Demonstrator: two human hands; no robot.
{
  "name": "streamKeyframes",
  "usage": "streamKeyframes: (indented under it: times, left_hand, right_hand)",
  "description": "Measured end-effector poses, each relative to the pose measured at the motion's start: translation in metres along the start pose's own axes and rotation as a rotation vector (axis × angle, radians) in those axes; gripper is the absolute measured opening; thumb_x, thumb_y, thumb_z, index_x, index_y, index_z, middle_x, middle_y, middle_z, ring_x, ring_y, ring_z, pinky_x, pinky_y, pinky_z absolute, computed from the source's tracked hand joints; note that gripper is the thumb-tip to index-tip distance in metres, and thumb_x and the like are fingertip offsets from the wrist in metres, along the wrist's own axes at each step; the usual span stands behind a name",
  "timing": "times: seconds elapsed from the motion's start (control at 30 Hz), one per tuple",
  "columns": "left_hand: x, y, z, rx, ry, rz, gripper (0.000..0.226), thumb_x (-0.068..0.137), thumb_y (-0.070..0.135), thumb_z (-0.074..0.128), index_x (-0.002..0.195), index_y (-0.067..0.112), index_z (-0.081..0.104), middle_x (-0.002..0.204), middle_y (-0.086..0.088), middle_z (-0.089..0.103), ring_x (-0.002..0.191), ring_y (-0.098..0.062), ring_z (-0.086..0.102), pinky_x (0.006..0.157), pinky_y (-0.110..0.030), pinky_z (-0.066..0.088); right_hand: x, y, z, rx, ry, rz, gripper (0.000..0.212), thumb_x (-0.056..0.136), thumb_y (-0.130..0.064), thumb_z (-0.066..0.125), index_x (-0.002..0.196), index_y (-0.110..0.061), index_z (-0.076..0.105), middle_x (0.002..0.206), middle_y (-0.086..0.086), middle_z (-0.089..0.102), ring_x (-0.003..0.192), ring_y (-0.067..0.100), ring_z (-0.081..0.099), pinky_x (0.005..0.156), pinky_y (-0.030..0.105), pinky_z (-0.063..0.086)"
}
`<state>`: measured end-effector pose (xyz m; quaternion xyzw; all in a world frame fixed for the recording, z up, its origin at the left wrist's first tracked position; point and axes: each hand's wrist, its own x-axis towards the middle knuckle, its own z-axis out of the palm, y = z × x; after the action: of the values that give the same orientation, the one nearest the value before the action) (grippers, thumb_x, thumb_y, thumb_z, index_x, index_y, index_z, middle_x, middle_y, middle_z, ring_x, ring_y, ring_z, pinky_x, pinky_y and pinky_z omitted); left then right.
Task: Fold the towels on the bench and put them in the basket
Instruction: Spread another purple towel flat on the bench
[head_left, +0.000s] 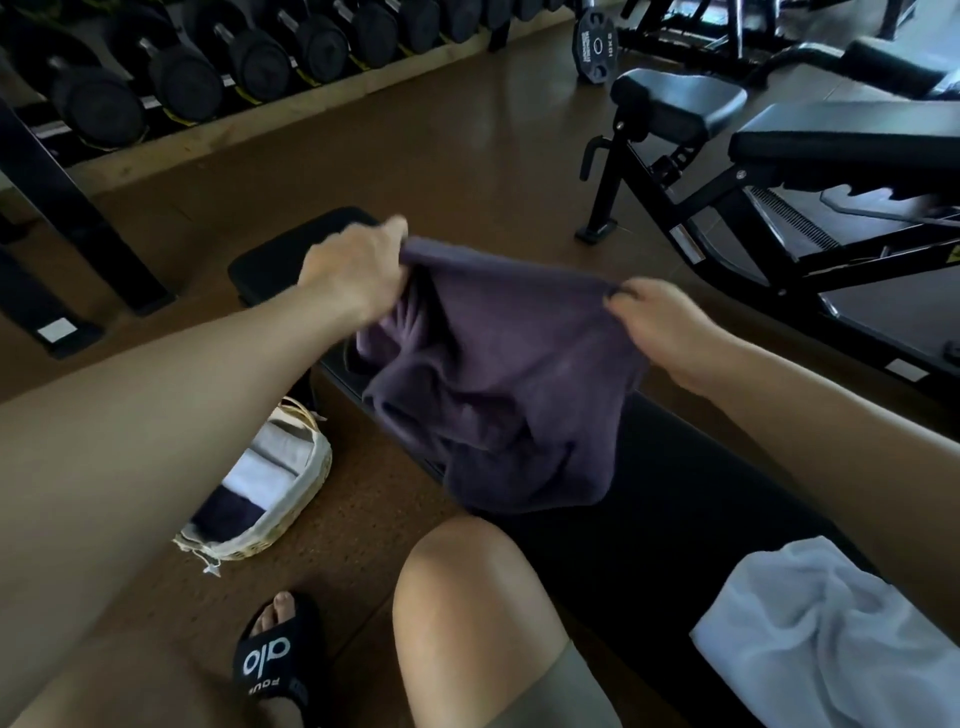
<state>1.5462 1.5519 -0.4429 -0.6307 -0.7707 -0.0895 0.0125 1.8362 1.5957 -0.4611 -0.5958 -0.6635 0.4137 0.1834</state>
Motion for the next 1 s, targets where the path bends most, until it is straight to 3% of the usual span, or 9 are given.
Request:
streamKeyframes:
  times: [0.13, 0.2, 0.3, 0.37, 0.47, 0.57, 0.7, 0.9, 1.0]
  left_hand:
    - [0.044, 0.020, -0.022, -0.420, 0.346, 0.055, 0.019, 0.097, 0.016, 0.040, 0.112, 0.010, 0.048, 0.104, -0.014, 0.057, 0.091, -0.032, 0.055, 0.073, -0.037, 0.039]
    - [0.055, 0.025, -0.033, -0.541, 0.544, 0.147, 0.026, 0.094, 0.012, 0.038, 0.113, 0.001, 0.051, 0.110, -0.012, 0.049, 0.094, -0.023, 0.048, 0.072, -0.020, 0.034]
    - [0.052, 0.018, -0.037, -0.523, 0.643, 0.216, 0.026, 0.095, 0.011, 0.042, 0.117, 0.001, 0.051, 0.116, -0.012, 0.039, 0.097, -0.021, 0.042, 0.076, -0.005, 0.031]
    - [0.047, 0.003, -0.022, -0.398, 0.548, 0.187, 0.031, 0.095, 0.006, 0.048, 0.125, -0.001, 0.050, 0.126, -0.026, 0.043, 0.107, -0.037, 0.051, 0.091, -0.024, 0.045]
    - [0.027, -0.035, 0.022, -0.124, 0.242, 0.127, 0.039, 0.092, 0.007, 0.057, 0.130, 0.003, 0.048, 0.136, -0.030, 0.039, 0.116, -0.050, 0.050, 0.093, -0.055, 0.049]
    - [-0.002, -0.072, 0.069, 0.022, -0.038, 0.040, 0.045, 0.095, 0.026, 0.059, 0.134, 0.016, 0.040, 0.143, -0.020, 0.031, 0.125, -0.045, 0.046, 0.096, -0.056, 0.047]
    - [-0.033, -0.107, 0.112, 0.037, -0.230, -0.099, 0.036, 0.103, 0.041, 0.045, 0.134, 0.023, 0.040, 0.142, -0.012, 0.030, 0.126, -0.034, 0.044, 0.094, -0.046, 0.048]
    - [-0.045, -0.123, 0.135, -0.009, -0.267, -0.224, 0.030, 0.104, 0.029, 0.046, 0.131, 0.016, 0.042, 0.145, -0.013, 0.034, 0.116, -0.029, 0.049, 0.077, -0.037, 0.046]
    - [-0.045, -0.122, 0.140, -0.025, -0.250, -0.289, 0.034, 0.104, 0.027, 0.045, 0.134, 0.012, 0.044, 0.150, -0.016, 0.036, 0.127, -0.034, 0.046, 0.091, -0.044, 0.049]
  right_hand:
    - [-0.010, -0.014, -0.022, -0.048, 0.607, -0.502, 0.026, 0.105, -0.021, 0.052, 0.079, -0.017, 0.053, 0.068, -0.011, 0.047, 0.059, -0.002, 0.047, 0.058, 0.012, 0.033]
    - [-0.014, -0.014, -0.033, -0.159, 0.760, -0.738, 0.021, 0.102, -0.019, 0.054, 0.083, -0.011, 0.055, 0.064, -0.011, 0.043, 0.056, 0.005, 0.044, 0.059, 0.014, 0.031]
    - [-0.015, -0.005, -0.039, -0.315, 0.782, -0.850, 0.019, 0.101, -0.019, 0.055, 0.088, -0.007, 0.060, 0.073, -0.006, 0.049, 0.063, 0.008, 0.042, 0.063, 0.026, 0.034]
    - [-0.019, 0.004, -0.029, -0.383, 0.717, -0.896, 0.018, 0.100, -0.019, 0.056, 0.088, -0.008, 0.063, 0.076, -0.007, 0.051, 0.064, 0.010, 0.045, 0.063, 0.027, 0.036]
    - [-0.028, 0.026, 0.012, -0.491, 0.471, -0.868, 0.025, 0.098, -0.029, 0.052, 0.083, -0.013, 0.066, 0.070, 0.003, 0.063, 0.057, 0.026, 0.058, 0.056, 0.037, 0.049]
    - [-0.039, 0.049, 0.065, -0.696, 0.155, -0.694, 0.030, 0.094, -0.041, 0.047, 0.082, -0.018, 0.063, 0.069, 0.010, 0.069, 0.061, 0.035, 0.067, 0.055, 0.042, 0.054]
    - [-0.047, 0.064, 0.116, -0.707, -0.296, -0.422, 0.022, 0.101, -0.043, 0.049, 0.095, -0.024, 0.057, 0.090, 0.001, 0.069, 0.083, 0.029, 0.069, 0.076, 0.047, 0.058]
    - [-0.045, 0.054, 0.144, -0.591, -0.519, -0.309, 0.018, 0.100, -0.041, 0.054, 0.102, -0.024, 0.059, 0.098, 0.001, 0.068, 0.086, 0.025, 0.067, 0.081, 0.047, 0.059]
    - [-0.043, 0.046, 0.144, -0.604, -0.543, -0.305, 0.017, 0.097, -0.041, 0.061, 0.097, -0.024, 0.060, 0.096, -0.003, 0.067, 0.085, 0.020, 0.065, 0.080, 0.042, 0.059]
